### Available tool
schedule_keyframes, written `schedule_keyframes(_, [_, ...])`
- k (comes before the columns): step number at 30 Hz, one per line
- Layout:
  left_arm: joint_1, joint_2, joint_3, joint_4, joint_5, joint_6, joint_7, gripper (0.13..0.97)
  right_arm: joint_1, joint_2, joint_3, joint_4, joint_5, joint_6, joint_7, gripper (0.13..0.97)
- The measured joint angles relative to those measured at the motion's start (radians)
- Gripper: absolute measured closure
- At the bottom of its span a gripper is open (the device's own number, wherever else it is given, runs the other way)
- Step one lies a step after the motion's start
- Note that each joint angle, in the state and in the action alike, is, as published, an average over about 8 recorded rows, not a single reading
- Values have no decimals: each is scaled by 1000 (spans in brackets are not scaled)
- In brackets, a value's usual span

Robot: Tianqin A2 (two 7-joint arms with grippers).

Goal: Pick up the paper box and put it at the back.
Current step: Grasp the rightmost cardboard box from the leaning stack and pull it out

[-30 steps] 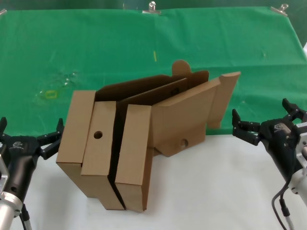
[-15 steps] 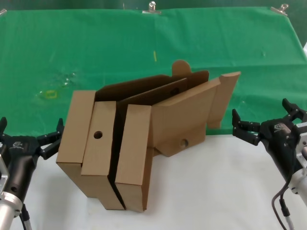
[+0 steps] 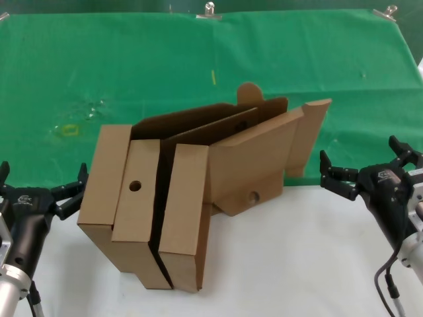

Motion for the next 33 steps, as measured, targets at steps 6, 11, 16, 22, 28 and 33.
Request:
schedule_keyframes(6, [0, 0, 0, 0, 0, 0, 0, 132, 0, 0, 0, 0, 0, 0, 0, 129])
schedule_keyframes(11, [0, 0, 0, 0, 0, 0, 0, 132, 0, 0, 0, 0, 0, 0, 0, 129])
schedule_keyframes(16, [0, 0, 0, 0, 0, 0, 0, 132, 0, 0, 0, 0, 0, 0, 0, 129])
schedule_keyframes(22, [0, 0, 0, 0, 0, 0, 0, 132, 0, 0, 0, 0, 0, 0, 0, 129])
schedule_keyframes(28, [0, 0, 0, 0, 0, 0, 0, 134, -9, -4, 8, 1, -1, -21, -14, 129])
schedule_keyframes(33, [0, 0, 0, 0, 0, 0, 0, 136, -42, -23, 10, -2, 0, -105, -87, 129])
